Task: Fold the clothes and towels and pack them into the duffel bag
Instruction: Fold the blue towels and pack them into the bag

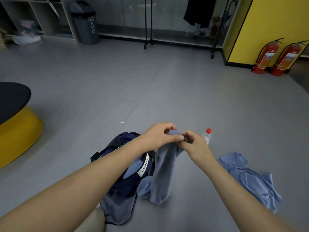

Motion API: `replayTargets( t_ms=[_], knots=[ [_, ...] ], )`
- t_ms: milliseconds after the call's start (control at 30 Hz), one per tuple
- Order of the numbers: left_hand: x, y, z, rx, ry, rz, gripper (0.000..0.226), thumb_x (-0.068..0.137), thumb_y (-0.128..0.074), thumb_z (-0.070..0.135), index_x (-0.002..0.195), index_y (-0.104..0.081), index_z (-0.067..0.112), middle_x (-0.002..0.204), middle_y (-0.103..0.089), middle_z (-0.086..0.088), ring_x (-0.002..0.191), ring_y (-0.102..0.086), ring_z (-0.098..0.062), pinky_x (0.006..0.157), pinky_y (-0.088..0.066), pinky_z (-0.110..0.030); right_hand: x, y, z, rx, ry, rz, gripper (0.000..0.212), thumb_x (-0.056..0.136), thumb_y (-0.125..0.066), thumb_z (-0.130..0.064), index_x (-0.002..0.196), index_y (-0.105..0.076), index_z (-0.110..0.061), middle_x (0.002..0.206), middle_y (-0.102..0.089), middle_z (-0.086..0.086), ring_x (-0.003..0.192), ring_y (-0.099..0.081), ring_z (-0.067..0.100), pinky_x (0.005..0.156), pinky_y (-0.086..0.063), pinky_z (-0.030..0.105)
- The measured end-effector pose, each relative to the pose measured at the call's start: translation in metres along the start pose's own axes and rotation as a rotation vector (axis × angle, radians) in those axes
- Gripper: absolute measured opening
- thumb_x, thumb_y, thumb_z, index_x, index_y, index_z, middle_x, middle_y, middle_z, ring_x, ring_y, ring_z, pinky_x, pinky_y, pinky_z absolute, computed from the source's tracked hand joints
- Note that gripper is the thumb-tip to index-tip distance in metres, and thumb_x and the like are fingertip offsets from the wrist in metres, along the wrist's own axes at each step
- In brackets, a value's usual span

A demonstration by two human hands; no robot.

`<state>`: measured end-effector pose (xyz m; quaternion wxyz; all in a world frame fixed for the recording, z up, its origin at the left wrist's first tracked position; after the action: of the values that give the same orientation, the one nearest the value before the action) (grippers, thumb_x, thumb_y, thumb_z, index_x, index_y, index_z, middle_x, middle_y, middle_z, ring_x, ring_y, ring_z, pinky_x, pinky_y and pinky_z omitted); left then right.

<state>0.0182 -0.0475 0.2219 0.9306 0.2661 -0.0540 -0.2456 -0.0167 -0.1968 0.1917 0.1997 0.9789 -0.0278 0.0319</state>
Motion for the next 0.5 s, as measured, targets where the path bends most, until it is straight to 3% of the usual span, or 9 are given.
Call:
replayTargets(
  t_ms=[100,200,300,367,500],
  knots=[
    [0.010,0.010,0.016,0.022,-0.055,-0.018,0.011,0.090,-0.073,0.033,0.087,-0.069,0.023,0.071,-0.056,0.004,0.065,-0.047,-0.005,0.064,-0.039,-0.022,0.004,0.003,-0.007,-0.026,0.023,0.037,0.006,0.088,-0.071,-0.020,0.085,-0.069,-0.016,0.075,-0.066,0.005,0.068,-0.056,0.019,0.066,-0.048,0.038],
    [0.020,0.024,0.030,0.072,-0.118,-0.002,0.007,0.094,-0.069,0.023,0.088,-0.067,0.021,0.069,-0.051,0.001,0.062,-0.041,-0.005,0.061,-0.035,-0.022,0.005,0.002,-0.014,-0.111,0.050,0.007,0.009,0.089,-0.068,-0.024,0.082,-0.068,-0.018,0.074,-0.066,0.001,0.075,-0.061,0.024,0.074,-0.050,0.045],
    [0.028,0.023,0.038,0.279,-0.167,-0.082,0.005,0.094,-0.069,0.023,0.091,-0.068,0.019,0.064,-0.049,0.009,0.057,-0.040,-0.003,0.058,-0.032,-0.020,0.005,0.010,-0.019,-0.160,0.104,0.028,0.017,0.087,-0.064,-0.036,0.075,-0.063,-0.024,0.067,-0.060,-0.005,0.068,-0.055,0.015,0.069,-0.046,0.036],
    [0.032,0.023,0.039,0.470,-0.174,-0.130,0.010,0.092,-0.070,0.030,0.099,-0.072,0.022,0.067,-0.052,0.011,0.063,-0.046,-0.003,0.060,-0.034,-0.020,0.005,0.014,-0.018,-0.262,0.110,-0.004,0.023,0.089,-0.066,-0.034,0.071,-0.057,-0.022,0.062,-0.053,-0.006,0.063,-0.048,0.012,0.063,-0.039,0.029],
    [0.045,0.036,0.038,0.706,-0.205,-0.145,0.012,0.092,-0.067,0.033,0.097,-0.075,0.025,0.094,-0.070,0.008,0.092,-0.059,-0.011,0.082,-0.045,-0.029,0.006,0.025,0.028,-0.492,-0.033,-0.196,0.036,0.087,-0.067,-0.029,0.063,-0.042,-0.016,0.061,-0.045,-0.002,0.061,-0.040,0.016,0.059,-0.032,0.035]
  ],
)
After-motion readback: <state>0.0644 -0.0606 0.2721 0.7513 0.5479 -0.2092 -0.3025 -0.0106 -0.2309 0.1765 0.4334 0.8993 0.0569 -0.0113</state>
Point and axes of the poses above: each hand's wrist, its own x-axis towards the middle knuckle, its own y-axis out of the back of the hand, z = x × y, the point moved 6 cm from there along x, towards the middle knuckle
